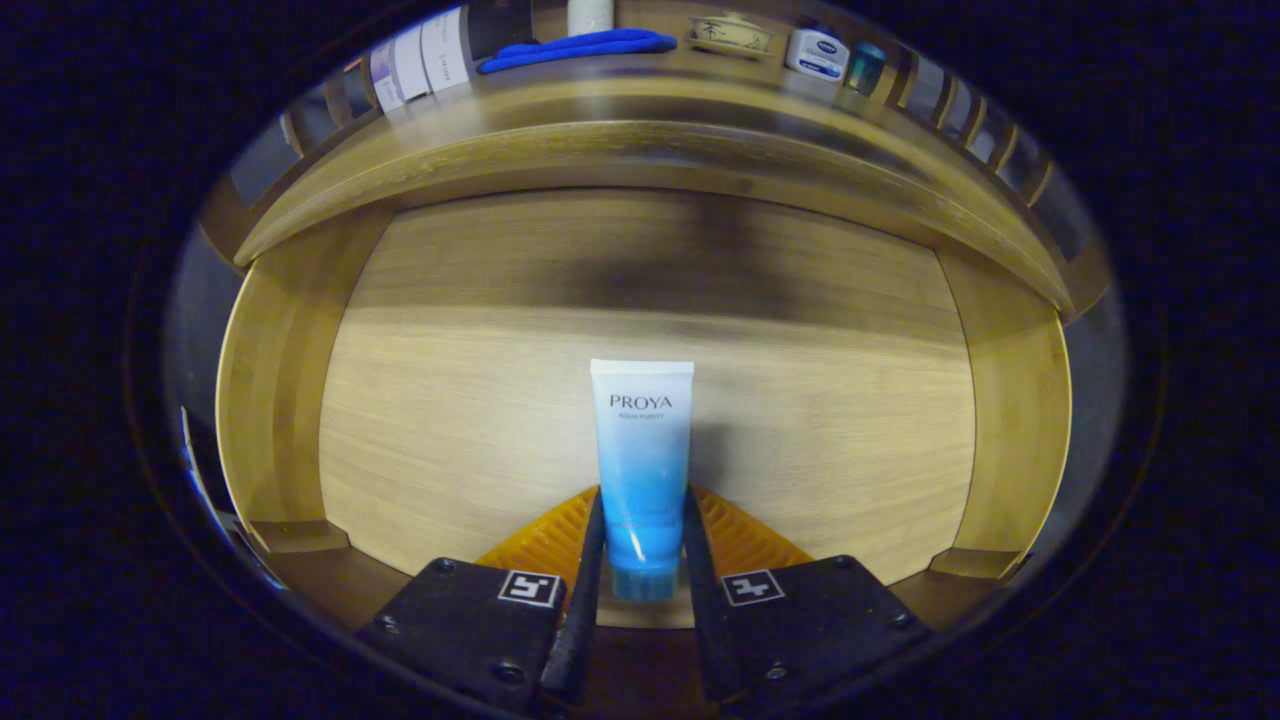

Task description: Pull open the drawer, take out the items inside it, and place them on the countertop above the cabinet.

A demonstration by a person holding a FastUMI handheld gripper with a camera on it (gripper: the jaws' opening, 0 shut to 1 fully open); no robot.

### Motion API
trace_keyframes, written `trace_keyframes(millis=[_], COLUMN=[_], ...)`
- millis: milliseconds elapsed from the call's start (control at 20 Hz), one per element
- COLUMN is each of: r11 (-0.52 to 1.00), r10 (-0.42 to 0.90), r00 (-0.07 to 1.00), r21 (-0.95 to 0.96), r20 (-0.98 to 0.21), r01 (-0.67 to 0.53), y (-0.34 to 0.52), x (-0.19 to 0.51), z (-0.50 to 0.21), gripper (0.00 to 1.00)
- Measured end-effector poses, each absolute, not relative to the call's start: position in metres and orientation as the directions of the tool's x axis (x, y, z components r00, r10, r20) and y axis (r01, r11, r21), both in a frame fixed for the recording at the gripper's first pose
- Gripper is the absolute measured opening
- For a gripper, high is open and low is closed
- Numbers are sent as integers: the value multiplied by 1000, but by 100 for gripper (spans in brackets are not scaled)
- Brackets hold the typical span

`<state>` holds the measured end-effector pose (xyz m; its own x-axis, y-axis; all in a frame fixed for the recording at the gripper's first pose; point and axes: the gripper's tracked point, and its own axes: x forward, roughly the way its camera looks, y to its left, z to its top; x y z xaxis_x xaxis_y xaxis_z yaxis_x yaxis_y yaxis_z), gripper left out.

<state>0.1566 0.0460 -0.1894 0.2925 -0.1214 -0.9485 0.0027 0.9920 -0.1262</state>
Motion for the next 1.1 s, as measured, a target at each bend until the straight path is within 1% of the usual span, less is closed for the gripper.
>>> trace_keyframes(millis=[100, 250, 400, 750, 900, 1100], r11=[994, 997, 998, 996, 998, 999], r10=[-100, -70, -37, -7, -17, -41], r00=[312, 348, 378, 468, 509, 506], r21=[-105, -77, -50, -47, -47, -33], r20=[-945, -935, -925, -884, -861, -862], r01=[-1, -8, -26, -75, -46, 26], y=[47, 47, 51, 55, 51, 44], x=[153, 148, 141, 143, 167, 208], z=[-181, -163, -139, -75, -52, -42], gripper=[41, 39, 39, 39, 39, 39])
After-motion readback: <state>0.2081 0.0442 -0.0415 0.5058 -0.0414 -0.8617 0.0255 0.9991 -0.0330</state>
